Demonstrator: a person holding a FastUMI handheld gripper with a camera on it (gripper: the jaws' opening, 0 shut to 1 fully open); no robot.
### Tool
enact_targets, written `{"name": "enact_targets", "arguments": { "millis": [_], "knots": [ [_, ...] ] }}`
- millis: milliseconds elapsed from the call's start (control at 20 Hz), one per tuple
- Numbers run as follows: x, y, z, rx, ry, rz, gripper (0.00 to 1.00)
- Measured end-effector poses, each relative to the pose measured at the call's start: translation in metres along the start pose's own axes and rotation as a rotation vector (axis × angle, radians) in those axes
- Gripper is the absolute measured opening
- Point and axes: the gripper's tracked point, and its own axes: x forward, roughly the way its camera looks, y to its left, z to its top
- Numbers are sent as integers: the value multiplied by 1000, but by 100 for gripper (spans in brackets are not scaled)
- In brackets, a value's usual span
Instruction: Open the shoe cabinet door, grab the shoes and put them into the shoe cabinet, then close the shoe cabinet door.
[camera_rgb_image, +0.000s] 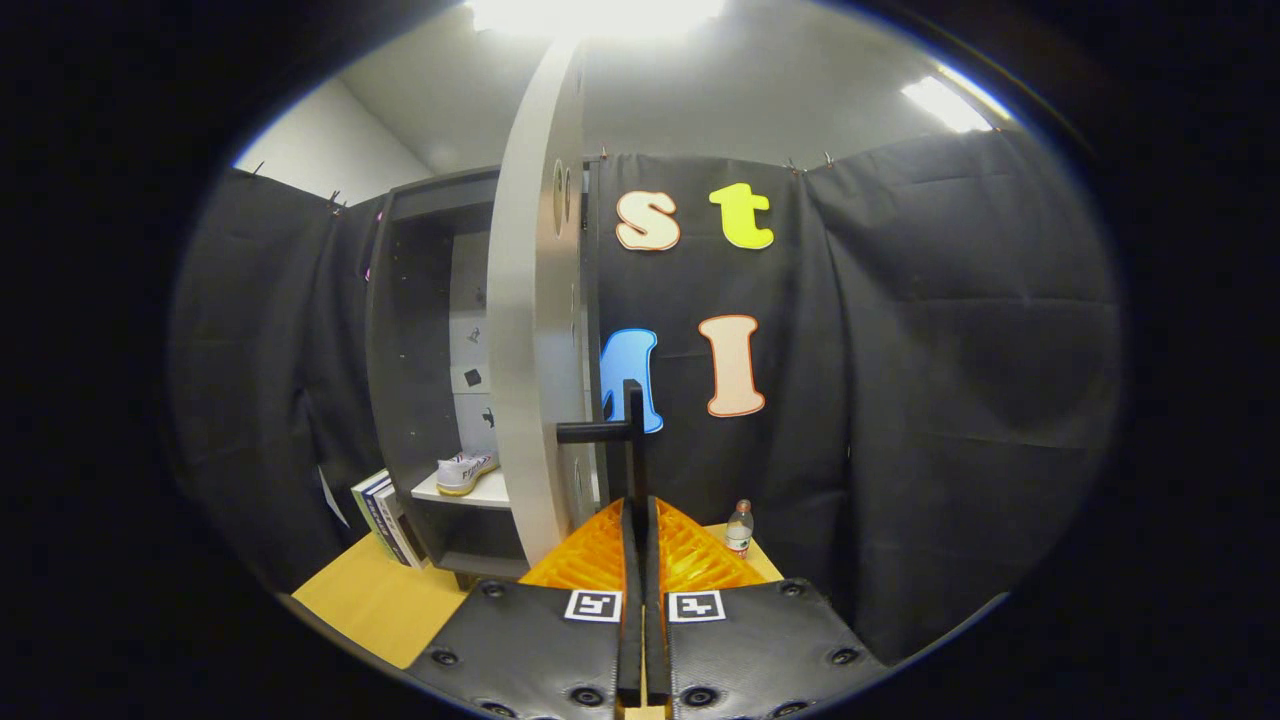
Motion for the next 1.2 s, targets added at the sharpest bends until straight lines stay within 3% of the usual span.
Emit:
{"name": "enact_targets", "arguments": {
  "millis": [100,200,250,400,700,900,1200],
  "knots": [
    [-1,-7,-3,-23,8,-13,8],
    [-12,-21,-6,-47,36,-76,9],
    [-20,-31,-9,-60,59,-135,14],
    [-35,-38,-13,-78,83,-190,28],
    [-48,-22,-21,-60,108,-156,87],
    [-57,-4,-27,-63,136,-105,99],
    [-48,33,-29,-62,123,46,99]
  ]
}}
